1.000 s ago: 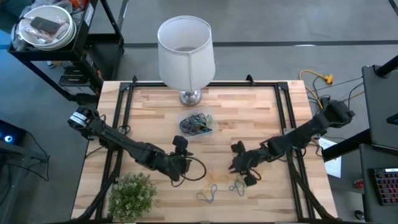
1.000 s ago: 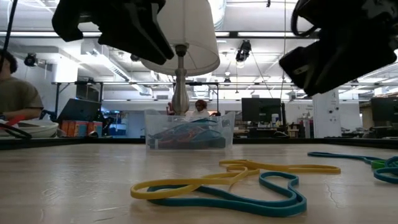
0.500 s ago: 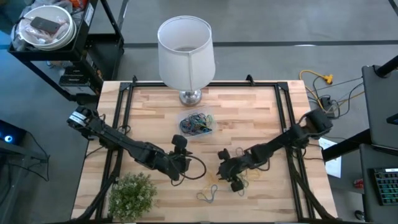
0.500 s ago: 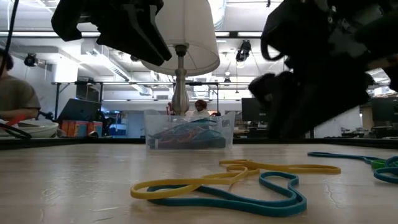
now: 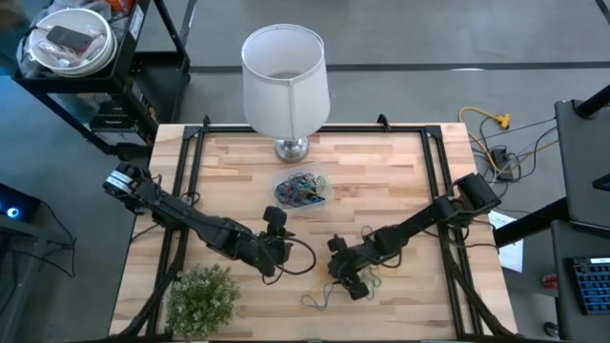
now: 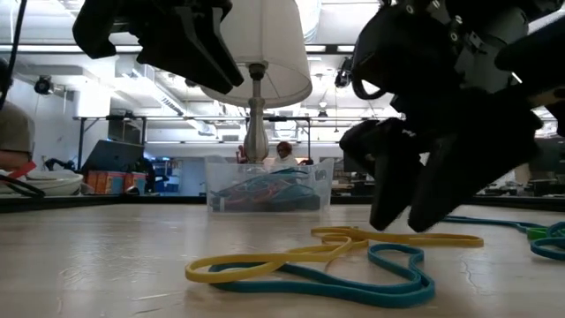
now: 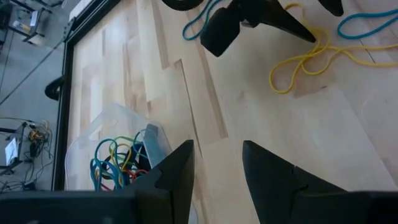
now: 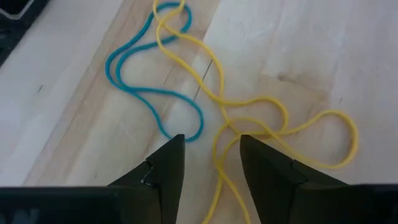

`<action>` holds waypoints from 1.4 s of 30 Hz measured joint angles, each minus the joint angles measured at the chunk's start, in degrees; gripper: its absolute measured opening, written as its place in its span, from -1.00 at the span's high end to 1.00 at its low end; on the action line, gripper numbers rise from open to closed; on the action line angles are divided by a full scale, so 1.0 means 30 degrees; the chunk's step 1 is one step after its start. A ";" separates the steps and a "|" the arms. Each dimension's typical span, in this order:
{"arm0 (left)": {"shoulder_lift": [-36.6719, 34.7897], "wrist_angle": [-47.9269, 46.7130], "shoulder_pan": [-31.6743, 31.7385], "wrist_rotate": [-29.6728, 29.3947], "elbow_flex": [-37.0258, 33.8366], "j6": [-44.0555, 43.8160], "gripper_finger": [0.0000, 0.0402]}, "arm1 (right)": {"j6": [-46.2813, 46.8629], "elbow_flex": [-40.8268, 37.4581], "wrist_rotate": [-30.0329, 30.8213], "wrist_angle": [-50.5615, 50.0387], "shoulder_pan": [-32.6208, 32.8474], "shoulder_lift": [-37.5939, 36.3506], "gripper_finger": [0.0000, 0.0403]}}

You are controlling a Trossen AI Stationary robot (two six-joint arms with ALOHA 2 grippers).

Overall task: Pick and place rubber bands into bin
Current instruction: Put the yellow rubber band into the transparent container

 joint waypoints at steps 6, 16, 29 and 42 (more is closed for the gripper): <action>0.0000 0.0000 0.0000 0.0003 0.0000 -0.0117 0.40 | 0.0161 -0.0071 -0.0084 -0.0098 0.0029 0.0093 0.30; 0.0000 0.0000 0.0000 0.0003 0.0000 -0.0136 0.40 | 0.0406 -0.0277 0.0167 -0.0286 0.0029 0.0097 0.39; 0.0000 0.0007 0.0000 0.0003 0.0000 -0.0146 0.40 | -0.0710 -0.0293 0.0120 -0.0439 0.0015 0.0097 0.67; 0.0000 0.0007 0.0000 0.0003 0.0000 -0.0138 0.40 | -0.2833 -0.0223 0.0331 -0.0603 0.0041 -0.0015 0.96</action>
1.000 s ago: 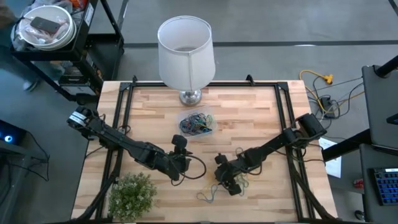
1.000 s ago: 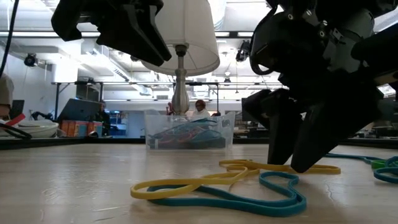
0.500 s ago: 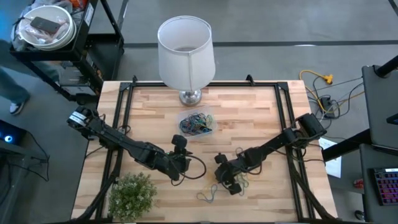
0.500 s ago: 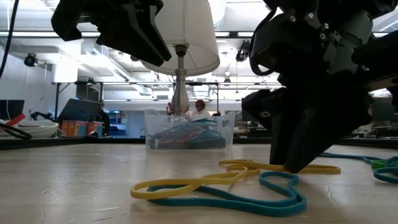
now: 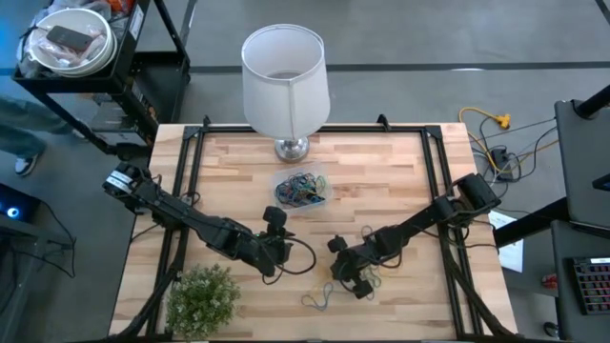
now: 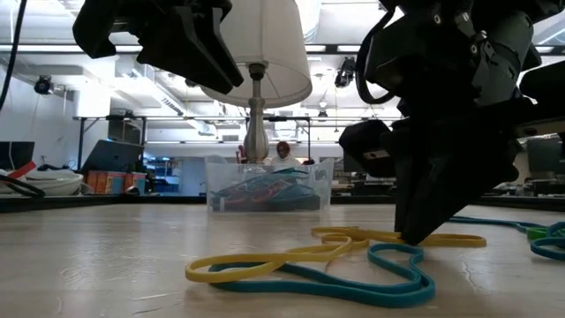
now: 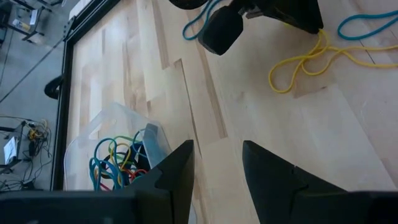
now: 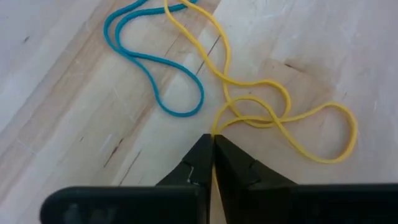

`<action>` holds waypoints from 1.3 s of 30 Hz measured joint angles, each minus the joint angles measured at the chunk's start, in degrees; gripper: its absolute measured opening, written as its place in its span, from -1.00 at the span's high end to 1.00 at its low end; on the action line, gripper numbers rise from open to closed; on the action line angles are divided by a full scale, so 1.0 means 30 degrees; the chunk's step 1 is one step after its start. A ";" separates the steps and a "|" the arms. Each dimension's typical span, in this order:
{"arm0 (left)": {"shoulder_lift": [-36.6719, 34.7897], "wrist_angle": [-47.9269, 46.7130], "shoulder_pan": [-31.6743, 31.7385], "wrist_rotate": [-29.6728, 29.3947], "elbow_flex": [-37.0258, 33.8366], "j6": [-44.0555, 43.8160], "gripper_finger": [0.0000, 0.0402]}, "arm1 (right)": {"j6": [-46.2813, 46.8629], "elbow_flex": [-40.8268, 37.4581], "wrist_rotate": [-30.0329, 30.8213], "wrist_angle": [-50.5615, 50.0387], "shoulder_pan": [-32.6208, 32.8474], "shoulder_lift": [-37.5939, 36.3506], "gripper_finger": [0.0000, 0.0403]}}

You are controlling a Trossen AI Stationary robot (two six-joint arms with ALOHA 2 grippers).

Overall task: Pick and place rubber bands into bin
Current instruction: Put the yellow rubber band into the transparent container

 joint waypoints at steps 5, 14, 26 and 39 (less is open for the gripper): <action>0.0007 0.0007 0.0000 0.0000 -0.0007 0.0000 0.40 | -0.0372 0.0741 0.0384 -0.1097 0.0113 -0.0483 0.96; 0.0007 0.0003 -0.0003 0.0000 -0.0022 0.0000 0.40 | -0.1323 0.3144 0.2609 -0.5334 0.0912 -0.1423 0.96; 0.0007 0.0014 0.0000 0.0000 -0.0095 -0.0299 0.40 | -0.3396 0.6672 1.0173 -1.0839 0.1009 -0.1636 0.96; 0.0007 -0.0155 -0.0015 0.0000 -0.0252 -0.0341 0.40 | -0.5816 0.7661 1.4876 -1.1032 -0.1045 -0.1643 0.96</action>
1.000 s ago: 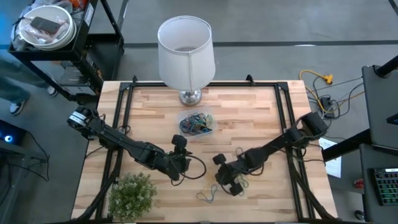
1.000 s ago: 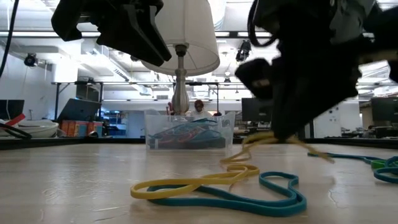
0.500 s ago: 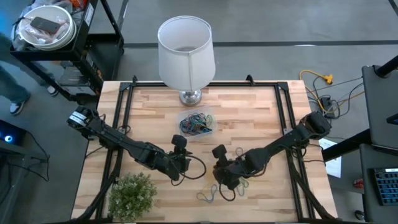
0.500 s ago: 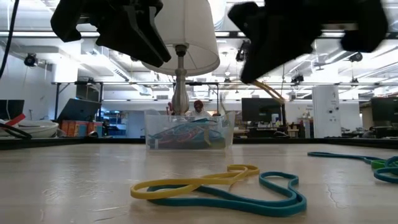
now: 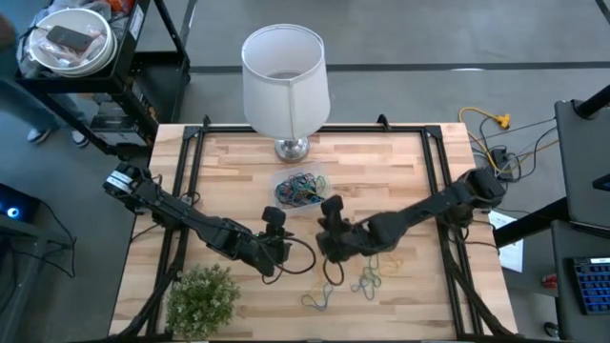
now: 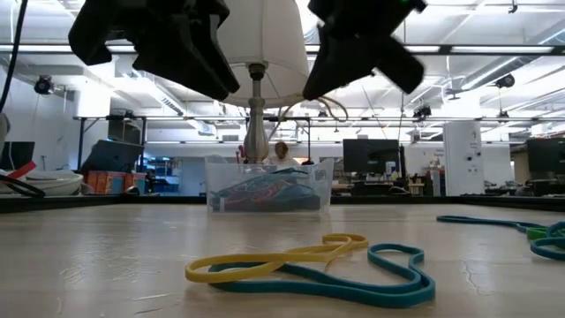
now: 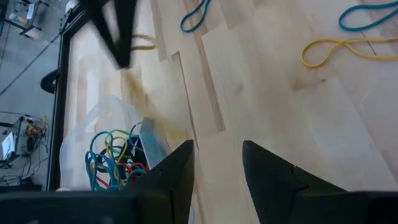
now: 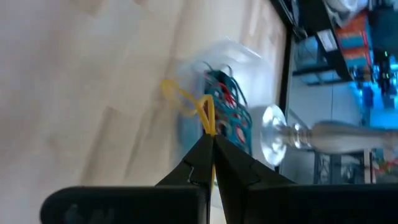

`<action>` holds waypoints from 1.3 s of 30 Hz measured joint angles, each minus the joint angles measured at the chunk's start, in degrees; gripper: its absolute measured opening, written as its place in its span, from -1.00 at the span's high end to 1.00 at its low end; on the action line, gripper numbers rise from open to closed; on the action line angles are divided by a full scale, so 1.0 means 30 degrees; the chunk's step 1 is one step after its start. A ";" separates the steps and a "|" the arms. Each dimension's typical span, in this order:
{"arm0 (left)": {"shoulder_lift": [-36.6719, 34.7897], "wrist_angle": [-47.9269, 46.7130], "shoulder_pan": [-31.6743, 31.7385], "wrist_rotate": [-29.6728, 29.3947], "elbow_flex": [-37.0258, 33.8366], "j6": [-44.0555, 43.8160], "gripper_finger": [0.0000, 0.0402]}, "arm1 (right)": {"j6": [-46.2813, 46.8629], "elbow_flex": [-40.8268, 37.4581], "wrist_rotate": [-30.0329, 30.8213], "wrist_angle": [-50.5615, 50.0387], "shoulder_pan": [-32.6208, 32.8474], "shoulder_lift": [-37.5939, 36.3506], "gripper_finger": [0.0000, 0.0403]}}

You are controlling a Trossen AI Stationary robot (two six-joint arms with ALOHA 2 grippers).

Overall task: Pick and place rubber bands into bin
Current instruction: Put the yellow rubber band into the transparent container

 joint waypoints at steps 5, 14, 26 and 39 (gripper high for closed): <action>0.0000 -0.0020 0.0000 0.0000 -0.0010 -0.0031 0.40 | -0.0151 0.0000 0.0020 0.0005 -0.1616 0.0000 0.96; 0.0000 -0.0173 0.0000 0.0000 -0.0040 -0.0031 0.40 | -0.0461 -0.0015 -0.0404 0.0195 -0.4984 0.0000 0.96; 0.0000 -0.0173 0.0000 0.0000 -0.0040 -0.0031 0.40 | -0.0536 -0.0029 -0.6264 0.1293 -0.8121 0.0146 0.96; 0.0000 -0.0173 0.0000 0.0000 -0.0076 -0.0031 0.40 | 0.0589 -0.0036 -0.8321 0.1866 -0.9446 0.0233 0.91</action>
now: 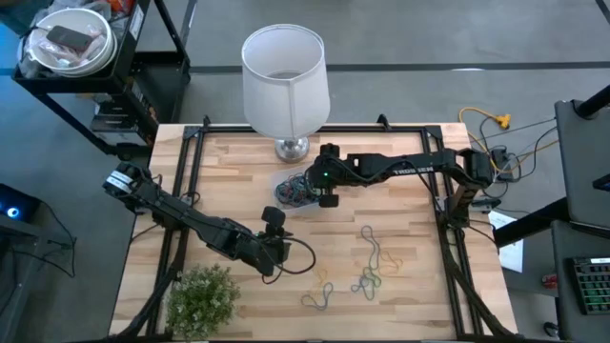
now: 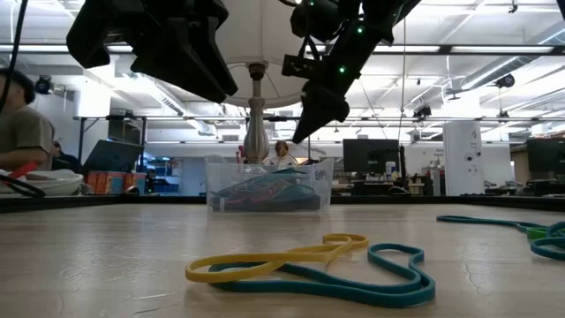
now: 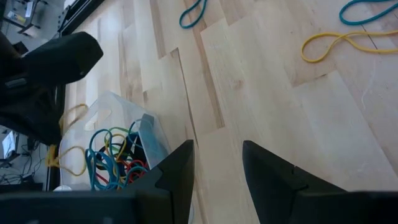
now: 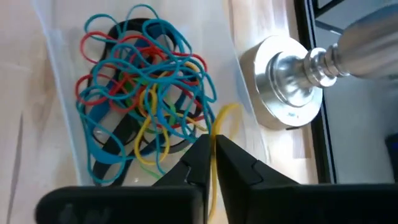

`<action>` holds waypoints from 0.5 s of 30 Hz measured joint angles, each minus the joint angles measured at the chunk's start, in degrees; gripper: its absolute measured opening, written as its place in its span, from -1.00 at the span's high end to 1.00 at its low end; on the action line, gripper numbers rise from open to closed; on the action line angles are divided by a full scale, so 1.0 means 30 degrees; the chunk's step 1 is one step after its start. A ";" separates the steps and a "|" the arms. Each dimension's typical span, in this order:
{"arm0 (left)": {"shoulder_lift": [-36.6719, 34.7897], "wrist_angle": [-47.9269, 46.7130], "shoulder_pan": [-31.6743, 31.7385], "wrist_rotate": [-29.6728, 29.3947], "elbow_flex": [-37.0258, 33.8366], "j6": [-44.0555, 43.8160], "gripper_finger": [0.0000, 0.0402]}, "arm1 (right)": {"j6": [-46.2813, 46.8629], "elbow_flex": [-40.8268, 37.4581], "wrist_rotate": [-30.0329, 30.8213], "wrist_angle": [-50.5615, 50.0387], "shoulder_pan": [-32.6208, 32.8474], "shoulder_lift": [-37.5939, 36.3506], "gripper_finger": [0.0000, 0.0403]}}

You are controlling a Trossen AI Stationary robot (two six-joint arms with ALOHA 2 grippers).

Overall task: Pick and place rubber bands into bin
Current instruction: Put the yellow rubber band into the transparent container

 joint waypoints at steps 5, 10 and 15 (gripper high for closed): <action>0.0000 0.0000 0.0000 0.0007 0.0000 0.0000 0.40 | 0.0170 0.0000 -0.1077 -0.0003 -0.0137 0.0000 0.73; 0.0000 0.0007 0.0000 0.0007 -0.0029 0.0000 0.40 | 0.0175 0.0000 -0.1986 -0.0075 -0.0137 0.0008 0.57; 0.0000 0.0100 0.0000 0.0181 -0.0038 -0.0408 0.40 | 0.0456 0.0024 -0.3694 -0.1403 0.0117 -0.0104 0.52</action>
